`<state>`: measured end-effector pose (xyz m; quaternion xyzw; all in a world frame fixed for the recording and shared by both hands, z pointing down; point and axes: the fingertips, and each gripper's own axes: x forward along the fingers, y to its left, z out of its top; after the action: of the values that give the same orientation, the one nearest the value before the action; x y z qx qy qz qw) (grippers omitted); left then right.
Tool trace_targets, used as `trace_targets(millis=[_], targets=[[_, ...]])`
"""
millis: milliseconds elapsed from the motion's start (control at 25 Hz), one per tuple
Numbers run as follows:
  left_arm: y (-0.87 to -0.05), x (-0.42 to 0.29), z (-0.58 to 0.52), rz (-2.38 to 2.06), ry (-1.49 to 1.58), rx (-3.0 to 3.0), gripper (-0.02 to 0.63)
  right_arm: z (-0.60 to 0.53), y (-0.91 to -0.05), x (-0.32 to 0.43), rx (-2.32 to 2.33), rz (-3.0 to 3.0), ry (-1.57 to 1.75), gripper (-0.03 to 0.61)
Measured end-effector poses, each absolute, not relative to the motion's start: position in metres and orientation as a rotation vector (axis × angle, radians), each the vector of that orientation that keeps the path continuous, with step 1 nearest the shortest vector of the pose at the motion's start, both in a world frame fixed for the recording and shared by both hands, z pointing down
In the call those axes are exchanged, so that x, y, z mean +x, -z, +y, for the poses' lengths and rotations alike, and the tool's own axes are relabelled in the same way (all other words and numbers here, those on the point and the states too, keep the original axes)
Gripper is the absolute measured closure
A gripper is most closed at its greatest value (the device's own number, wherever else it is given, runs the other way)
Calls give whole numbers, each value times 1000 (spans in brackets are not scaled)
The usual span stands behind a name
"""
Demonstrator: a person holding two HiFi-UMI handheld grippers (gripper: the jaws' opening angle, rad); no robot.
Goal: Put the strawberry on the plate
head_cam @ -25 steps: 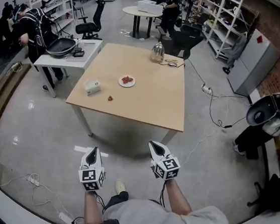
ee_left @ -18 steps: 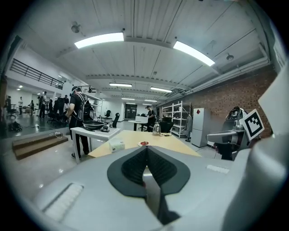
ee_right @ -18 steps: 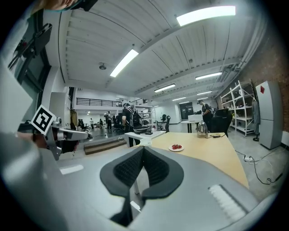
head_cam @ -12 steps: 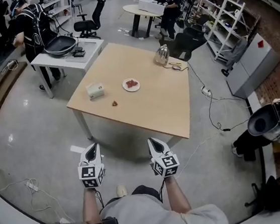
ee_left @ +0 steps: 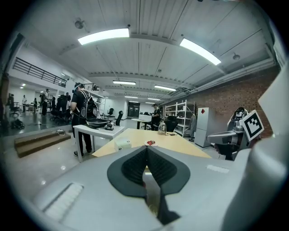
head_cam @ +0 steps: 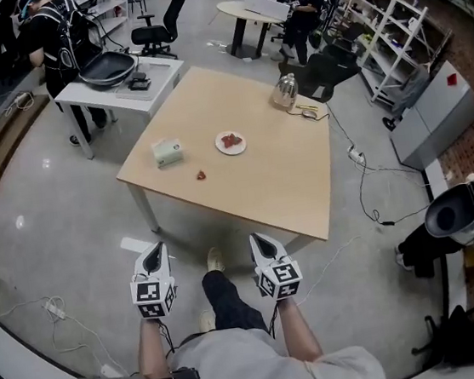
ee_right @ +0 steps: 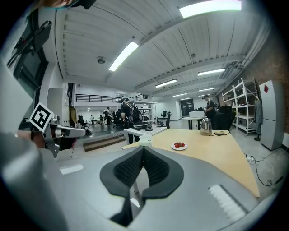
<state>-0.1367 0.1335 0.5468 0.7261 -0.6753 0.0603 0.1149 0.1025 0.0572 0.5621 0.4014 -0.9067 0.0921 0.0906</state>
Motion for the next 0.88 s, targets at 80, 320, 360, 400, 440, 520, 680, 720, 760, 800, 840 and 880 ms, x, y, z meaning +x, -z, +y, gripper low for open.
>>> trace_targets(millis=[80,320,360,400,440,520,680,720,760,800,840,880], targets=[[-550,-144,126,-1988,-185,2116,594,46,-566,95,1185,-2700,-283,572],[-552,-168,87,-2019,-207,2087,594,-3,-578,70,1153,-2706,-316,572],[-552,-172,80,-2022,-211,2086,594,-12,-579,64,1148,-2708,-317,572],[-552,-175,73,-2022,-214,2084,594,-21,-579,59,1142,-2710,-314,572],[-553,-178,66,-2022,-216,2081,594,-29,-578,54,1135,-2713,-307,572],[-555,-186,51,-2028,-219,2067,594,-45,-578,44,1116,-2720,-293,572],[-560,-195,25,-2015,-225,2056,594,-76,-587,30,1093,-2709,-318,572],[-562,-197,18,-2009,-228,2055,594,-83,-589,27,1090,-2704,-322,572],[-564,-200,13,-2003,-234,2050,594,-90,-591,23,1084,-2700,-325,572],[-567,-203,8,-2000,-238,2041,594,-95,-593,19,1076,-2697,-331,572],[-571,-206,4,-1999,-240,2029,594,-100,-596,15,1068,-2694,-337,572],[-574,-209,0,-1998,-242,2018,594,-105,-599,12,1059,-2689,-344,572]])
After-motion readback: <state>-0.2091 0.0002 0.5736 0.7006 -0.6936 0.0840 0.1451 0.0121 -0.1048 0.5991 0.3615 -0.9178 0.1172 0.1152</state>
